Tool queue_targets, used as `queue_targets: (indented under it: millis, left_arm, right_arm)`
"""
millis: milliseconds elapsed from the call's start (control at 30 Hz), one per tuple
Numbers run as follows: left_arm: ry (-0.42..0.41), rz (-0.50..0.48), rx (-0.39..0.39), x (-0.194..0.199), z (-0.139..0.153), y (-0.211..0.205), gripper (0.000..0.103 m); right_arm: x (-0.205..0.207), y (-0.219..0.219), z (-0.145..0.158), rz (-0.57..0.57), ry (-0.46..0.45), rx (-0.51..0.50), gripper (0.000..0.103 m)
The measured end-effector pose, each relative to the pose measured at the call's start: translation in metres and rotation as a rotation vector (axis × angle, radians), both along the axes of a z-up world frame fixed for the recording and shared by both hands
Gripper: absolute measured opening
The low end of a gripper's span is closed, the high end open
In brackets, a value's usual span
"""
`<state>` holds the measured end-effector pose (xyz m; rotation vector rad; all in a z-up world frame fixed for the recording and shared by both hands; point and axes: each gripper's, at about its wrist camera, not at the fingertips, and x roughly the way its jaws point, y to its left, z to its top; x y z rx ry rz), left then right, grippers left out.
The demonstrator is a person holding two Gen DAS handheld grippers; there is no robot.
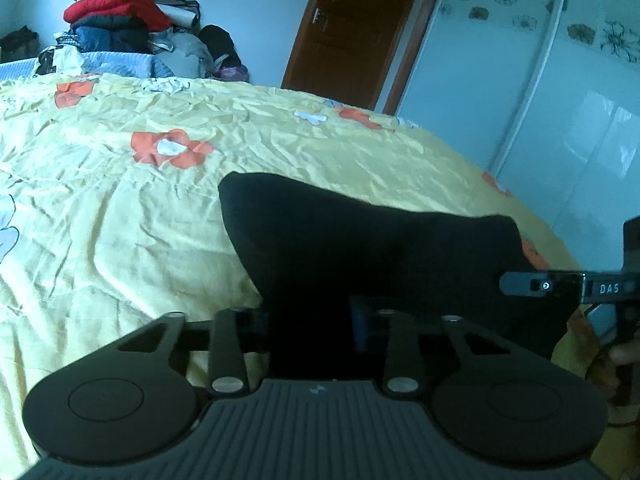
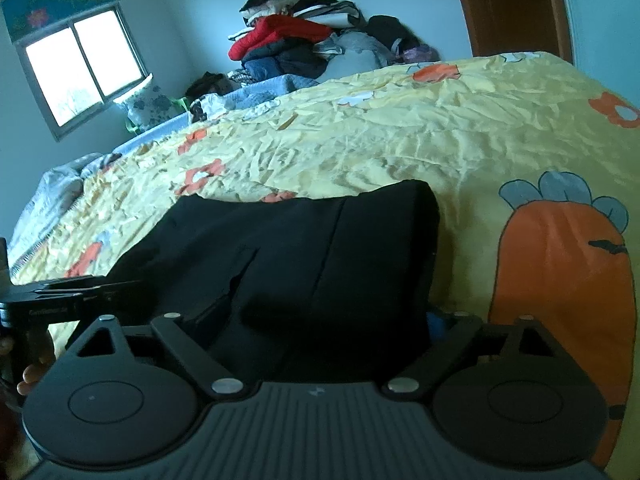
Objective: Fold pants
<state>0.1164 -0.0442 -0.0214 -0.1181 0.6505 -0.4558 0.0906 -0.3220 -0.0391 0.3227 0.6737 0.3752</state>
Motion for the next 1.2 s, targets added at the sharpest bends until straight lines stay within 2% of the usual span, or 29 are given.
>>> queue_targets:
  millis: [33, 100, 133, 167, 200, 267, 333, 600, 767, 867, 967, 1067, 1100, 1200]
  left_arm:
    - [-0.009, 0.006, 0.003, 0.000, 0.001, 0.000, 0.019]
    - [-0.021, 0.016, 0.012, -0.001, 0.002, 0.000, 0.016]
    - [-0.026, 0.019, 0.011, -0.002, 0.003, 0.000, 0.015]
    - [-0.033, 0.026, 0.008, -0.003, 0.003, 0.001, 0.015]
    - [-0.041, 0.030, 0.007, -0.003, 0.004, 0.001, 0.015]
    - [-0.062, 0.035, 0.008, -0.006, 0.005, 0.001, 0.015]
    - [-0.097, 0.041, 0.016, -0.010, 0.010, 0.002, 0.014]
    - [-0.217, 0.072, 0.062, -0.015, 0.032, 0.013, 0.014]
    - [-0.243, 0.141, 0.080, -0.006, 0.045, 0.036, 0.014]
    - [-0.236, 0.190, 0.118, 0.004, 0.049, 0.052, 0.015]
    - [-0.136, 0.232, 0.137, 0.019, 0.039, 0.069, 0.023]
    - [-0.075, 0.317, 0.180, 0.022, 0.026, 0.083, 0.040]
    - [-0.074, 0.349, 0.194, 0.019, 0.025, 0.087, 0.050]
    - [-0.119, 0.436, 0.240, 0.011, 0.034, 0.093, 0.053]
  right_arm:
    - [0.001, -0.004, -0.002, -0.007, -0.012, 0.029, 0.093]
    - [0.000, -0.011, -0.007, -0.009, -0.037, 0.098, 0.093]
    - [0.001, -0.013, -0.007, -0.005, -0.033, 0.114, 0.087]
    - [0.001, -0.014, -0.006, -0.015, -0.026, 0.104, 0.063]
    - [0.001, -0.014, -0.005, -0.030, -0.014, 0.074, 0.050]
    - [0.000, -0.015, -0.004, -0.022, -0.014, 0.088, 0.039]
    - [-0.002, -0.008, 0.002, -0.013, -0.025, 0.067, 0.035]
    - [0.011, 0.028, 0.039, 0.061, -0.126, 0.039, 0.031]
    - [0.033, 0.060, 0.050, 0.122, -0.162, 0.034, 0.030]
    - [0.047, 0.076, 0.050, 0.142, -0.162, 0.039, 0.030]
    - [0.061, 0.091, 0.044, 0.113, -0.136, -0.063, 0.032]
    - [0.060, 0.100, 0.037, 0.093, -0.128, -0.218, 0.036]
    - [0.058, 0.100, 0.037, 0.093, -0.135, -0.243, 0.038]
    - [0.044, 0.092, 0.052, -0.015, -0.221, -0.355, 0.040]
